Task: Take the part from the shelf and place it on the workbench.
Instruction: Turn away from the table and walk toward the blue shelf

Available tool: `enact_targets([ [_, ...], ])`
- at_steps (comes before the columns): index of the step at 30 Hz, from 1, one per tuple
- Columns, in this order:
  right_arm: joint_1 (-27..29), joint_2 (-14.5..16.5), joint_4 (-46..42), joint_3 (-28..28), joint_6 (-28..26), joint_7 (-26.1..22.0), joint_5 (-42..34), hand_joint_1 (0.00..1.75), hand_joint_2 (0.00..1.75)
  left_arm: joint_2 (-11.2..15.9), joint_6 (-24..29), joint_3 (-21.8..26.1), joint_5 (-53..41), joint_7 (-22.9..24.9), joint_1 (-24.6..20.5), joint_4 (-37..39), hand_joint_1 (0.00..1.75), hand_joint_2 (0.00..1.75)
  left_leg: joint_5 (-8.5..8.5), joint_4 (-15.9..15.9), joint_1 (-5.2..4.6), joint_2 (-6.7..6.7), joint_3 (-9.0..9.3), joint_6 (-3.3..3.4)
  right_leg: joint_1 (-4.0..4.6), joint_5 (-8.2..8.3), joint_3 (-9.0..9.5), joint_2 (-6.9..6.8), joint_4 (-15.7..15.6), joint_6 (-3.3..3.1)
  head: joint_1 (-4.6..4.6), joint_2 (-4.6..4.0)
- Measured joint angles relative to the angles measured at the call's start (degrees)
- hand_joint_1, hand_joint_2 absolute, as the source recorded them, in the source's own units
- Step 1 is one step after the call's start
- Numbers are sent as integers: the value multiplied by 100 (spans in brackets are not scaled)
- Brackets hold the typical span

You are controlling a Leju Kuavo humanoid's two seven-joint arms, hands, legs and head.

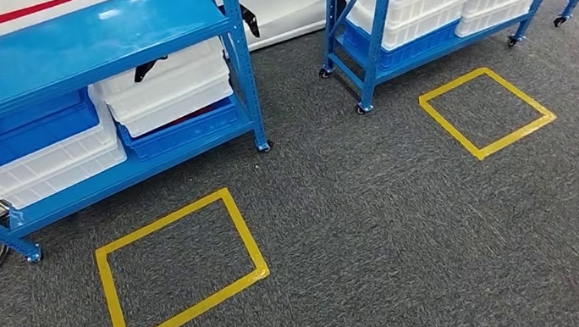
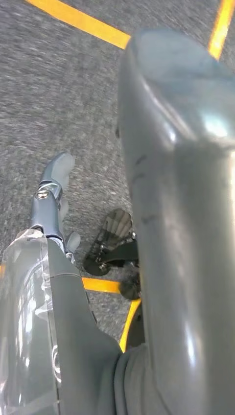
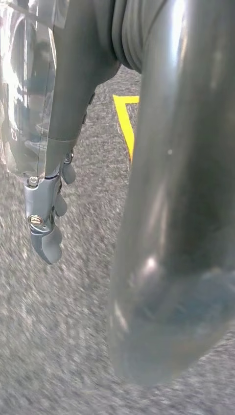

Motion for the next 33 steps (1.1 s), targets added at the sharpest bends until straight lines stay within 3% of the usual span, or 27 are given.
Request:
enact_targets([
  [1, 8, -2, 3, 0, 7, 2, 2, 0, 0, 1, 0, -3, -10, 10, -7, 0, 0, 0, 8, -5, -2, -62, -4, 18, -6, -191, -191, 167, 383, 10, 2, -1],
  [2, 18, -1, 6, 0, 11, 4, 2, 0, 0, 1, -2, -6, -19, 18, -14, 0, 0, 0, 10, -3, -4, -132, -11, 28, -7, -356, -410, 245, 793, 17, 3, -1],
  [3, 28, -1, 9, 1, 14, 8, 3, 0, 0, 1, -3, -11, -27, 27, -15, 0, 0, 0, 10, 0, -6, -209, -12, 32, -9, -428, -586, 269, 1098, 23, 3, -1],
  [4, 37, -2, 11, 1, 16, 12, 3, 0, 0, 1, -5, -18, -32, 37, -11, 0, 0, 0, 8, 4, -7, -293, -7, 32, -10, -380, -679, 278, 1214, 26, 3, -1],
  [5, 44, -2, 13, 1, 19, 16, 4, 0, 0, 1, -7, -25, -36, 45, -7, 0, 0, 0, 4, 9, -4, -383, 4, 25, -13, -203, -655, 291, 1080, 23, 3, -1],
  [6, 48, -3, 14, 2, 27, 20, 4, 0, 0, 1, -8, -32, -39, 54, -5, 0, 0, 0, -5, 19, 0, -471, 17, 11, -20, 53, -533, 338, 739, 17, 3, -1],
  [8, 61, -4, 19, 1, 52, 33, 6, 0, 0, 2, -9, -41, -45, 66, -12, 0, 0, 0, -34, 64, 0, -621, 11, -36, -41, 434, -240, 590, -31, -6, 3, -1],
  [10, 53, -4, 26, 1, 80, 52, 10, 0, 0, 3, -10, -45, -49, 74, -18, 0, 0, 0, -43, 95, -7, -731, -38, -100, -39, 500, -135, 745, -335, -42, 3, -1],
  [12, 24, 0, 28, 2, 92, 74, 14, 0, 0, 8, -9, -48, -51, 81, -9, 0, 0, 0, -32, 87, 4, -821, -78, -172, -30, 506, -128, 635, -357, -103, 2, -1],
  [14, 20, 10, 28, 3, 91, 98, 13, 0, 0, 14, -8, -50, -58, 85, -2, 1, 0, 0, -138, 247, -1, -609, -154, -232, -40, 517, -99, 487, -397, -190, 0, -1],
  [16, 43, 16, 28, 4, 89, 114, 10, 0, 0, 16, -8, -56, -66, 87, -17, 2, 0, 0, -472, 848, -4, -245, -434, -277, -27, 508, -82, 323, -417, -255, -3, -1],
  [18, 60, 16, 29, 3, 87, 122, 9, 0, 0, 16, -8, -70, -70, 91, -26, 2, 0, 0, -782, 1597, 17, -114, -804, -309, 0, 490, -78, 152, -412, -279, -4, -1],
  [19, 61, 16, 29, 3, 86, 126, 8, 0, 0, 16, -8, -79, -72, 95, -22, 2, 0, 0, -796, 1758, 24, -100, -883, -315, 8, 480, -73, 70, -409, -280, -4, -1],
  [20, 58, 16, 30, 2, 85, 131, 7, 0, 0, 17, -6, -88, -77, 101, -17, 2, 0, 0, -698, 1686, 26, -85, -842, -313, 13, 469, -61, -6, -406, -275, -4, -1],
  [21, 53, 17, 30, 2, 84, 134, 5, 0, 0, 18, 0, -95, -80, 108, -14, 2, 0, 0, -510, 1375, 23, -45, -676, -299, 16, 455, -41, -76, -405, -267, -4, -1],
  [23, 48, 21, 30, 2, 82, 135, 8, 0, 0, 23, 14, -99, -70, 120, -21, 2, 0, 0, -179, 547, -10, 207, -236, -225, 35, 419, 12, -200, -402, -232, -4, -1],
  [25, 43, 25, 29, 2, 91, 122, 21, 0, 0, 28, 29, -99, -36, 139, -32, 2, 0, 0, -97, 146, -61, 381, -43, -137, 47, 393, 50, -300, -404, -173, -4, -1],
  [27, 25, 25, 28, 2, 113, 98, 53, 0, 0, 37, 51, -98, -9, 165, -25, 2, 0, 0, -93, 107, -76, 282, -48, -73, 44, 382, 90, -397, -427, -104, -4, -1],
  [28, 15, 22, 28, 2, 122, 90, 71, 0, 0, 40, 62, -98, -2, 175, -17, 3, 0, 0, -70, 71, -60, 214, -28, -43, 37, 357, 110, -352, -418, -68, -3, -1],
  [30, 17, 18, 28, 2, 134, 84, 99, 0, 0, 44, 73, -98, 6, 185, -17, 5, 0, 0, -10, -3, -19, 79, 11, 22, 25, 152, 21, -74, -161, -22, -1, -1],
  [31, 26, 15, 29, 2, 145, 84, 110, 0, 0, 44, 74, -98, 10, 191, -23, 7, 0, 0, 7, -16, -12, 18, 14, 40, 14, -26, -120, 105, 138, -14, 2, -1],
  [33, 44, 15, 32, 2, 190, 84, 144, 0, 0, 45, 83, -98, 22, 212, -30, 9, 0, 0, 14, -11, -19, -128, -6, 59, 11, -346, -504, 251, 875, -10, 3, -1],
])
